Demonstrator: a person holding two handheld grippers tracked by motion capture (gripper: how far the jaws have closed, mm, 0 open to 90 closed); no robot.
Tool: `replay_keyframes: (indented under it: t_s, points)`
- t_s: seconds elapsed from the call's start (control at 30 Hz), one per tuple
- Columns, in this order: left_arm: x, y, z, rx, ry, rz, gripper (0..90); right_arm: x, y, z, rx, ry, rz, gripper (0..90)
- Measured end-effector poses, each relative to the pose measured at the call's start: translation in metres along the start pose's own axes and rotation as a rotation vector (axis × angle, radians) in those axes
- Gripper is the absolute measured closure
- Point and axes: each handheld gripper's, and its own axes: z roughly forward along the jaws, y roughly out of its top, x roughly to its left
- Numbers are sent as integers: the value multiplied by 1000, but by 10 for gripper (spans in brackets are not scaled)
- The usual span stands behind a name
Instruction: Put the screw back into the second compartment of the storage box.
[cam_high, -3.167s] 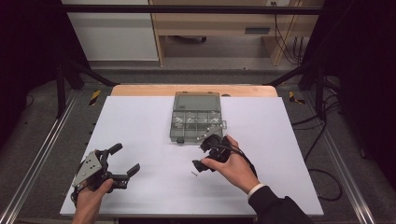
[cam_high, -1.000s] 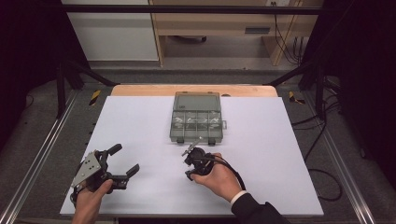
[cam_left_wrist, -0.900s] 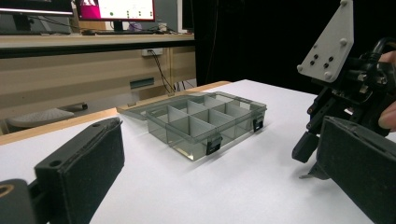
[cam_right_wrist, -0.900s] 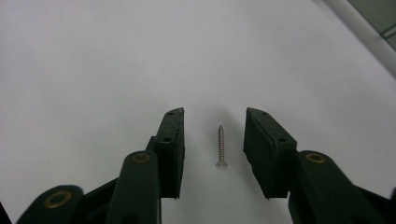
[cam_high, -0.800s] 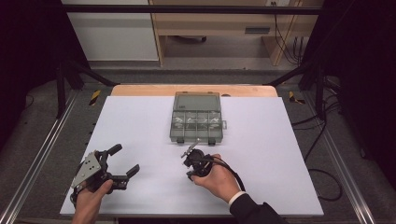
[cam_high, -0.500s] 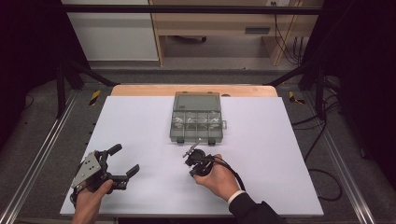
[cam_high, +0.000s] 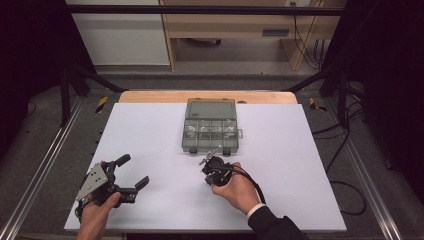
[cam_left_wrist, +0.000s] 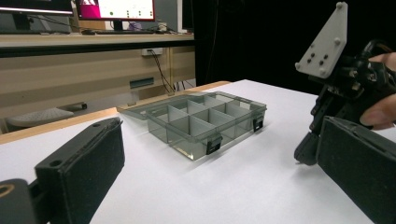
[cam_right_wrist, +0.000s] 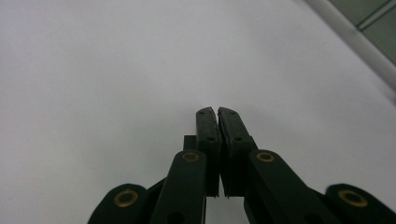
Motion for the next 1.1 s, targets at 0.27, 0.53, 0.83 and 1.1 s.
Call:
replay_keyframes:
  t_s: [0.27, 0.53, 0.83, 1.1]
  points:
    - [-1, 0, 1, 7, -1, 8, 9, -5, 5, -16, -65, -4, 5, 881]
    - [-2, -1, 0, 14, 1, 6, 9, -7, 6, -24, -102, 10, 1, 881]
    - [-1, -1, 0, 12, 8, 4, 9, -16, 9, -35, -133, -12, 5, 881]
    - [-1, 0, -1, 9, 10, 5, 9, -27, 23, -41, -150, -38, 15, 881]
